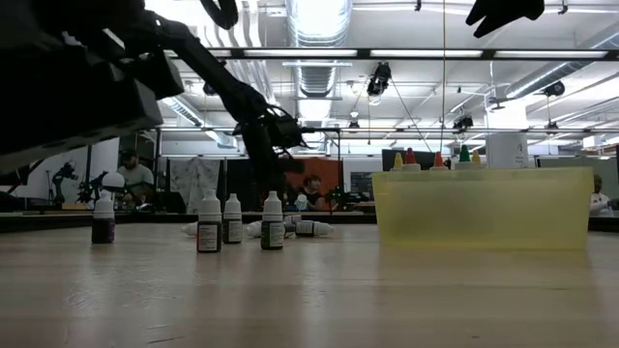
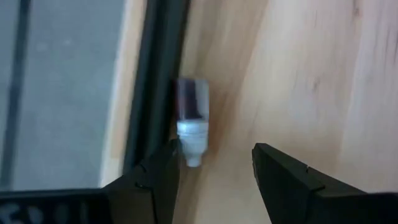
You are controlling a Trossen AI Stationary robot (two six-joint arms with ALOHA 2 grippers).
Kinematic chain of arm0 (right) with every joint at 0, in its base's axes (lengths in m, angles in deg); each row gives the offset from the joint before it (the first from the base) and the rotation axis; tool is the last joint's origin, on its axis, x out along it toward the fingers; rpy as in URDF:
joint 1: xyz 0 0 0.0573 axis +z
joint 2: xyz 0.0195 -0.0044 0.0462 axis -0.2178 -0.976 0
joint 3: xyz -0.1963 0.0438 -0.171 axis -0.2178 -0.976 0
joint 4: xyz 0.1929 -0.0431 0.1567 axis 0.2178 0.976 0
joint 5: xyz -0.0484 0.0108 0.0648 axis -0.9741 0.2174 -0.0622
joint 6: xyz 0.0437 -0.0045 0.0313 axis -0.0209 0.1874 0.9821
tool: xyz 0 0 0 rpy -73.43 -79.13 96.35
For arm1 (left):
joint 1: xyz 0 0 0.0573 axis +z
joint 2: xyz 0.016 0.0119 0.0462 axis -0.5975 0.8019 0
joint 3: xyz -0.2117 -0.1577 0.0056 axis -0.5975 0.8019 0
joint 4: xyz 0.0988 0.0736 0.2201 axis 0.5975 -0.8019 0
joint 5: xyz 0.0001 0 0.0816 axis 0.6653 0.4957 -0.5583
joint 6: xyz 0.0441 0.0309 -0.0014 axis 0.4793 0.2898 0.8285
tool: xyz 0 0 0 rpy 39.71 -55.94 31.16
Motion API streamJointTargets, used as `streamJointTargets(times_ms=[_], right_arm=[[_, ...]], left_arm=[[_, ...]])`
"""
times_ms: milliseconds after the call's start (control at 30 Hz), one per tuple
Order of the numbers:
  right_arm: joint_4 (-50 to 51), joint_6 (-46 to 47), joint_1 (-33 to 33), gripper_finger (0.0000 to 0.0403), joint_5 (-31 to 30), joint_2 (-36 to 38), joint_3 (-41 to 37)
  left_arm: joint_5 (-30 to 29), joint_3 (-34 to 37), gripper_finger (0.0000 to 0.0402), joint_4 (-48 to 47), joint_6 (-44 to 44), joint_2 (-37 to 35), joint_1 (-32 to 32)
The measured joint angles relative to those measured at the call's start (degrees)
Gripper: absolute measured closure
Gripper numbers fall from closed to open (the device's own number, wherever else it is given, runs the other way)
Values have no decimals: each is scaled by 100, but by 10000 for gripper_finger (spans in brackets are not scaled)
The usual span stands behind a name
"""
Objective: Pick & Place food coloring
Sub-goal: Put the small orange food coloring bottle into the yellow bin
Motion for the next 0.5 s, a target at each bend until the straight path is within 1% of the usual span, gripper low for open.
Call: streamJointTargets(times_ms=[367, 500], right_arm=[[-2, 16, -2, 181, 0, 0, 0], [-4, 16, -2, 181, 0, 0, 0]], left_arm=[[75, 1, 230, -194, -209, 68, -22], [122, -107, 230, -209, -506, 70, -31]])
